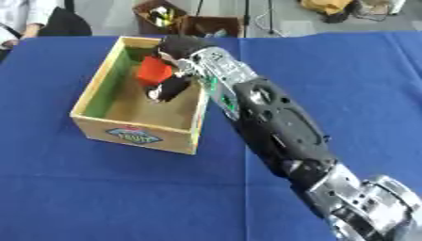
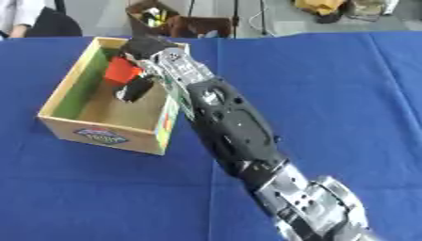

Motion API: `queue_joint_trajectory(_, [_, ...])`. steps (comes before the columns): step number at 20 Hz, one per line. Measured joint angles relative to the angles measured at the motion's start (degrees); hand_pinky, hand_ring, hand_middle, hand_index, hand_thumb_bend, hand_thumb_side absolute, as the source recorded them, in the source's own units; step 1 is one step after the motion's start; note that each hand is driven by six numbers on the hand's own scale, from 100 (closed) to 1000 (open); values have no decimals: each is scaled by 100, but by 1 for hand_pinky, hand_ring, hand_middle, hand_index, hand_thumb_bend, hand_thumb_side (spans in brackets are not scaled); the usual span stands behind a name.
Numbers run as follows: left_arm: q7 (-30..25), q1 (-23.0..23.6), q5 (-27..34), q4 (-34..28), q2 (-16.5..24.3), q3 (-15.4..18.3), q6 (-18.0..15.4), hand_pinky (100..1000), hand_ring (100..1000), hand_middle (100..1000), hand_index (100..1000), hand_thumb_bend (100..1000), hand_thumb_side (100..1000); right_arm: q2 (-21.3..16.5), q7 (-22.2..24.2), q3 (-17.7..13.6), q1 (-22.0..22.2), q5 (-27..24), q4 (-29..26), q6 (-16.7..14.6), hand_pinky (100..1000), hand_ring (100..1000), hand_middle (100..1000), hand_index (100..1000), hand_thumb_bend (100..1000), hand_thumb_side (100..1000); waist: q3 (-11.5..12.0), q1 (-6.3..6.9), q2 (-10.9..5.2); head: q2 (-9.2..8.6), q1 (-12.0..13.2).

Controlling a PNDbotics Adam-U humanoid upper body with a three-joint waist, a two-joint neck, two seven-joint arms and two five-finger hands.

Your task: Pick up objects on the table and place them in the box.

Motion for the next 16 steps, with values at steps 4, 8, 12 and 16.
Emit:
queue_joint_trajectory(4, [0,0,0,0,0,0,0,478,626,583,775,423,918,42,210,-5,0,175,72,-127,842,840,752,753,100,518,3,0,7,-4,-14])
queue_joint_trajectory(8, [0,0,0,0,-1,0,0,478,626,583,775,422,917,76,295,-31,2,309,98,-165,857,862,797,809,100,548,5,0,8,-22,-16])
queue_joint_trajectory(12, [0,0,0,0,-1,0,0,479,626,583,775,422,920,90,398,-42,2,452,123,-147,903,932,871,992,677,565,5,2,8,-22,-15])
queue_joint_trajectory(16, [2,0,1,0,-1,0,0,480,626,583,776,419,918,85,475,-75,2,589,73,-107,909,936,882,997,757,598,-6,6,7,-22,-12])
